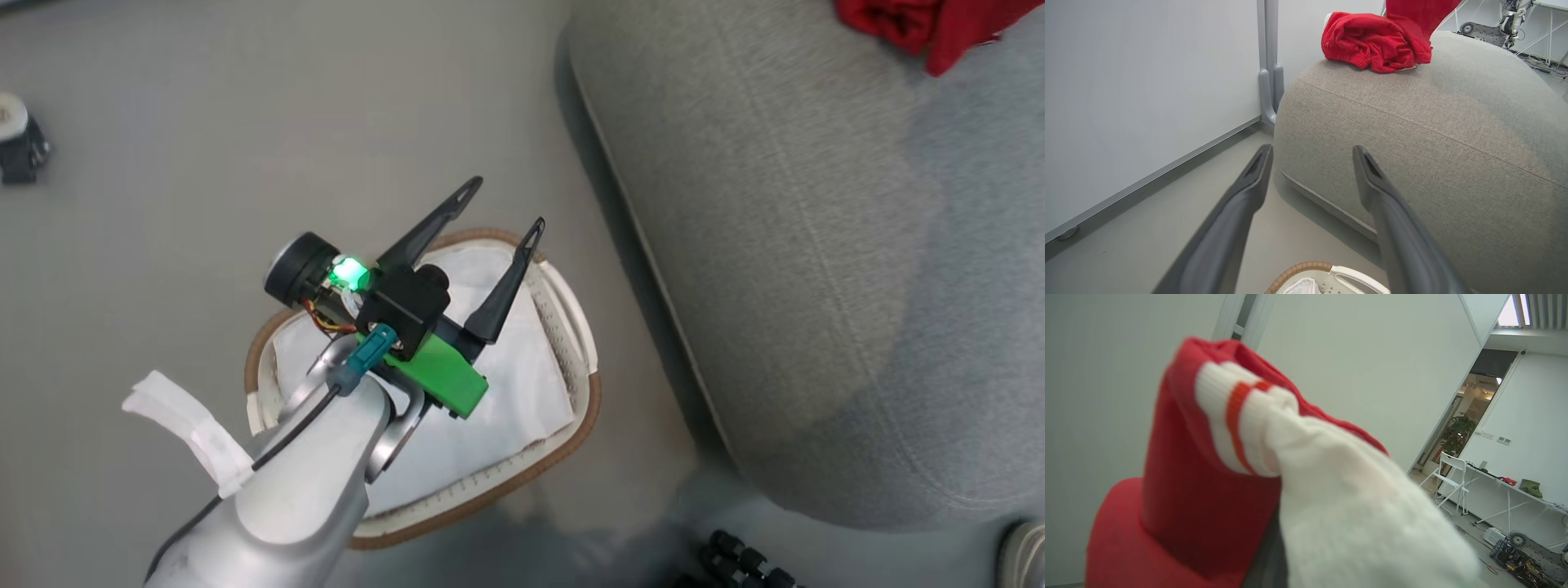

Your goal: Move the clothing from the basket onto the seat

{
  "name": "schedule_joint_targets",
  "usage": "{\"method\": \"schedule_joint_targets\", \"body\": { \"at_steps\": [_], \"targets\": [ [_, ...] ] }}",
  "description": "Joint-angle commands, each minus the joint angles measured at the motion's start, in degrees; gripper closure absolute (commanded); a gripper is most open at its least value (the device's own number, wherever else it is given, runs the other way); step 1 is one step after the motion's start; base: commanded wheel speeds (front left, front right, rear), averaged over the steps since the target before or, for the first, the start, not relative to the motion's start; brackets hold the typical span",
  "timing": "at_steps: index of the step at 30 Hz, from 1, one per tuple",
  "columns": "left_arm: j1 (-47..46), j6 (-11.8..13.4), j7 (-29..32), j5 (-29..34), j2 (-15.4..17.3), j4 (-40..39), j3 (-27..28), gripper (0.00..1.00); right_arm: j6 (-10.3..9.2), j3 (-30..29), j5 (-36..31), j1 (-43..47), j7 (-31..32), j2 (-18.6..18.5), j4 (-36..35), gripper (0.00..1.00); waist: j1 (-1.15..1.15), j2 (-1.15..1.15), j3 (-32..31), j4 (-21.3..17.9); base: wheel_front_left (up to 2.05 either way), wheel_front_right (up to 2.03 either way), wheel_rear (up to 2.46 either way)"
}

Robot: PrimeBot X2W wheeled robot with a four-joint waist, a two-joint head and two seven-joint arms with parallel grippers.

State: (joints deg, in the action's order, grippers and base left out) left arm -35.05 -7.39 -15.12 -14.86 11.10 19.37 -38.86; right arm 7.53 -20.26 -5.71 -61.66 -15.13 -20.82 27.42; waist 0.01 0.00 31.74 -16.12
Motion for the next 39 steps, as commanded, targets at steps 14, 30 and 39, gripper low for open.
{"method": "schedule_joint_targets", "body": {
  "at_steps": [14,30,39],
  "targets": [
    [-2.36,0.83,0.00,0.14,1.54,-0.03,0.21,0.00,-0.08,-3.44,-3.05,6.61,-0.03,2.79,11.89,1.00,-0.01,0.00,10.64,3.57,0.00,0.00,0.00],
    [1.69,1.24,-0.03,-1.68,0.47,-0.44,1.92,0.00,-0.08,0.73,-1.41,16.39,-0.03,7.74,6.91,0.00,-0.01,0.00,4.11,0.81,0.00,0.00,0.00],
    [6.02,0.94,-0.03,-2.98,-1.82,-0.70,6.26,0.00,-0.08,3.13,-1.56,22.82,-0.03,7.44,3.16,0.00,-0.01,0.00,-4.18,2.26,0.00,0.00,0.00]
  ]
}}
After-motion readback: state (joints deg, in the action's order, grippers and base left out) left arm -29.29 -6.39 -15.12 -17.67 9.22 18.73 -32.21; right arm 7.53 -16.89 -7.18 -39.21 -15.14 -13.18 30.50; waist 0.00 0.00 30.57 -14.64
